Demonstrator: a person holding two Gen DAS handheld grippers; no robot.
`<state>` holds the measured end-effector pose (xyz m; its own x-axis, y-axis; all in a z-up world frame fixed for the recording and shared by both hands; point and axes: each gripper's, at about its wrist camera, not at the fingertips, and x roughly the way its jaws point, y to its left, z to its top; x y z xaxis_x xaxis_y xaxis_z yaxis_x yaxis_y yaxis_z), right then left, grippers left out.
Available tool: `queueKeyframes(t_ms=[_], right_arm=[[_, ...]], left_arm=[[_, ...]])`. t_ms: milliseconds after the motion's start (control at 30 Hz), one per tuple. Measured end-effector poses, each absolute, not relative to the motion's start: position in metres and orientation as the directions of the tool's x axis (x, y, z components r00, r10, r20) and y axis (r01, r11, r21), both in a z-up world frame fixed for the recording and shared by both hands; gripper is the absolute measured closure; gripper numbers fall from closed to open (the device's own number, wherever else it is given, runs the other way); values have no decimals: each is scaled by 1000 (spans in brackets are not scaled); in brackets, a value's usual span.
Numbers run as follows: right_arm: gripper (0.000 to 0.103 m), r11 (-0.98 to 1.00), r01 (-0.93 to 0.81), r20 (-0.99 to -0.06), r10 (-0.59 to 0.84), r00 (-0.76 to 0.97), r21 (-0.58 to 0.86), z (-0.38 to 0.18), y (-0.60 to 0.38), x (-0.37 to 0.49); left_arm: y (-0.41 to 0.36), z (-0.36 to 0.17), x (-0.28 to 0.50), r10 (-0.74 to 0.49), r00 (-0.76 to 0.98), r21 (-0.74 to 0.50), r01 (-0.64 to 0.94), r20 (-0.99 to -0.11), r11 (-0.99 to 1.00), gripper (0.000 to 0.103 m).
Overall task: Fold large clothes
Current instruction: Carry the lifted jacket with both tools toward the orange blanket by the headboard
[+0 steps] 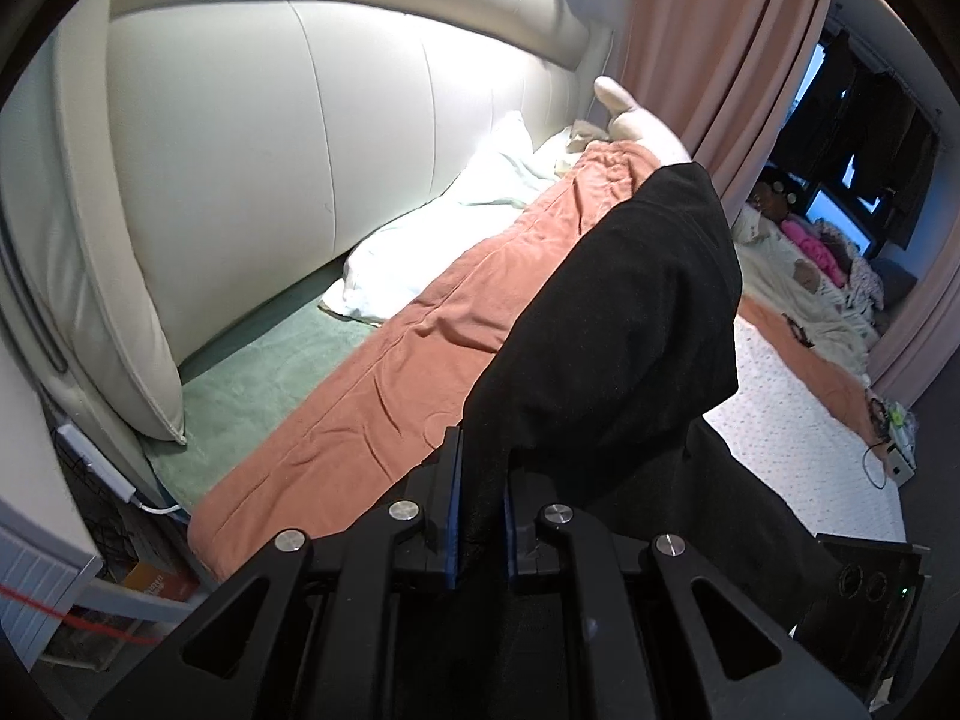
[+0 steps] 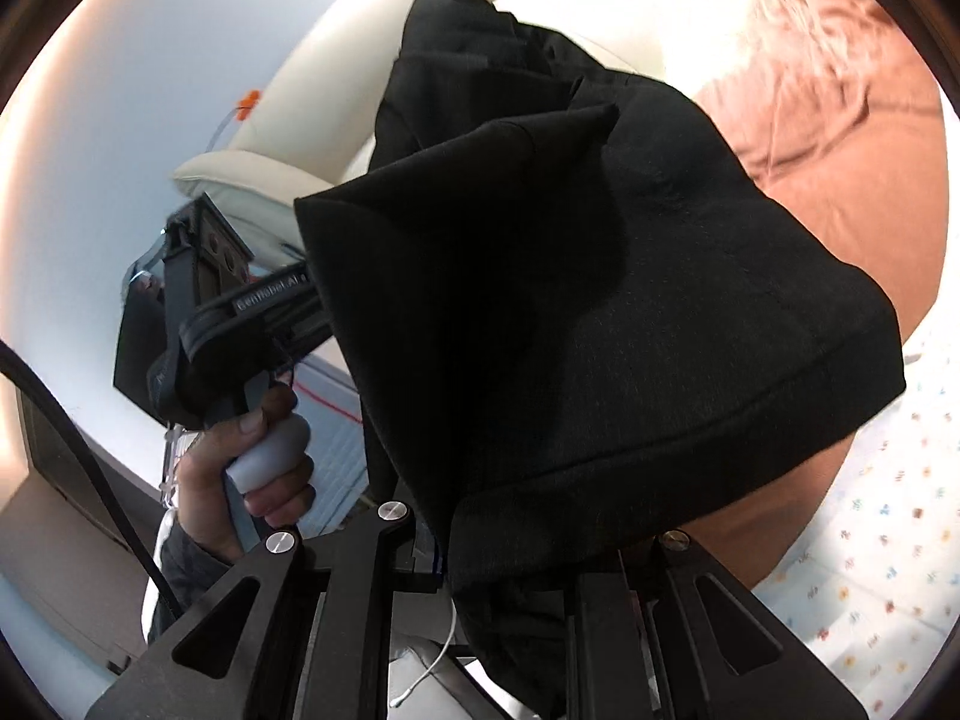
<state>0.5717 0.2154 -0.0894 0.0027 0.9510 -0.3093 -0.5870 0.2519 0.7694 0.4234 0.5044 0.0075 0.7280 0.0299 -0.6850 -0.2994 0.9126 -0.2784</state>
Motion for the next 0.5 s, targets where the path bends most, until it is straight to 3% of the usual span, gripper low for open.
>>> queueKeyframes(t_ms=[367, 500], right_arm=[[91, 303, -460, -322, 946, 38, 835, -181, 166, 636], [91, 396, -417, -413, 909, 54, 818, -201, 154, 652]], left_arm=[[494, -63, 497, 56, 613, -186, -323, -788, 928, 89], [496, -85, 497, 83, 546, -140, -354, -834, 925, 83]])
